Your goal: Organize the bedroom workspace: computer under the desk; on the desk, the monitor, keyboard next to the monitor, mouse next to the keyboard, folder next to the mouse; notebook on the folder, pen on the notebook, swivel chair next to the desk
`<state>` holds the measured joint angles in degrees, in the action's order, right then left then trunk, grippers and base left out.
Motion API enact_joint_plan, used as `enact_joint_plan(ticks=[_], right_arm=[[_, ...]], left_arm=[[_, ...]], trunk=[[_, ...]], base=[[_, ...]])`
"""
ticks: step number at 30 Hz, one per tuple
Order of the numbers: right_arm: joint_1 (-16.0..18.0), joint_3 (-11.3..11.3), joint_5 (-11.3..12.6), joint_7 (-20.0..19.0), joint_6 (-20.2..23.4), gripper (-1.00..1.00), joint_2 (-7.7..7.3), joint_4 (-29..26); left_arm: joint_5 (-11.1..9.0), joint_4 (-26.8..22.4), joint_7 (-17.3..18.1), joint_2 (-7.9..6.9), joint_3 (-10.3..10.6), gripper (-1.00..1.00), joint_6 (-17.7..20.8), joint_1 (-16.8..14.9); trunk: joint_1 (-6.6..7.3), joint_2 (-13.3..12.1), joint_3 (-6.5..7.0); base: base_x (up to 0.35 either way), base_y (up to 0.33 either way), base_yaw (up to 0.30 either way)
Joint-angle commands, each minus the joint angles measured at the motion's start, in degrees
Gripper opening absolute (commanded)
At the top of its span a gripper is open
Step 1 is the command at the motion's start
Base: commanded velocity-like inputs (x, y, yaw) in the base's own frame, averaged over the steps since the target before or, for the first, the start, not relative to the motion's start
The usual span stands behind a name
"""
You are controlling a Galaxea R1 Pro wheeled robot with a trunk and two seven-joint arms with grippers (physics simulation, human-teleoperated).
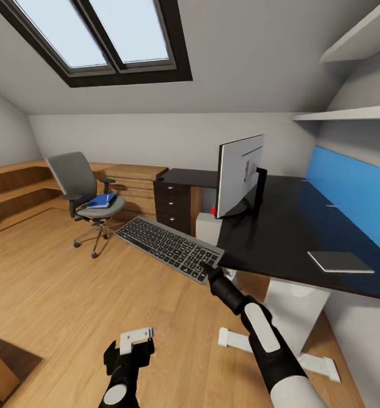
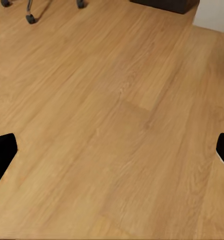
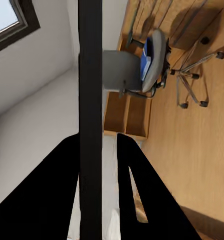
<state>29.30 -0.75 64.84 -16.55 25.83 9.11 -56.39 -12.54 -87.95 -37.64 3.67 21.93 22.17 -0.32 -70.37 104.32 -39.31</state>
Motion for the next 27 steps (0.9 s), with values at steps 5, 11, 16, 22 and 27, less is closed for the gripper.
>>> enact_joint_plan(ticks=[5, 11, 16, 22, 27], right_arm=[[0.06, -2.4, 1.1, 0.8, -3.75, -1.0, 0.34, 0.38], [-0.12, -2.43, 1.52, 0.51, -4.1, -1.0, 0.17, 0.78], [-0.19, -2.42, 1.52, 0.62, -3.9, -1.0, -0.02, 0.77], [-0.28, -2.49, 1.55, 0.5, -4.13, -1.0, 0.12, 0.61], [-0.29, -2.49, 1.38, 0.68, -4.21, -1.0, 0.0, 0.21]], left_arm=[[-0.53, -0.11, -0.15, 0.16, -5.18, 1.0, 0.23, -0.03], [-0.55, -0.12, -0.14, 0.19, -6.35, 1.0, 0.24, -0.03], [-0.56, -0.09, -0.09, 0.2, -6.24, 1.0, 0.26, -0.03], [-0.56, -0.09, 0.03, 0.2, -6.08, 1.0, 0.33, -0.03], [-0.56, -0.36, -0.19, 0.25, -6.12, 1.0, 0.21, -0.03]], trunk=[[-0.01, 0.03, -0.05], [-0.01, 0.03, -0.05], [-0.01, 0.03, -0.05], [-0.01, 0.03, -0.05], [-0.01, 0.03, -0.05]], base=[[0.125, 0.299, 0.0], [0.127, 0.311, 0.0], [0.161, 0.31, 0.0], [0.194, 0.301, 0.0], [0.111, 0.156, 0.0]])
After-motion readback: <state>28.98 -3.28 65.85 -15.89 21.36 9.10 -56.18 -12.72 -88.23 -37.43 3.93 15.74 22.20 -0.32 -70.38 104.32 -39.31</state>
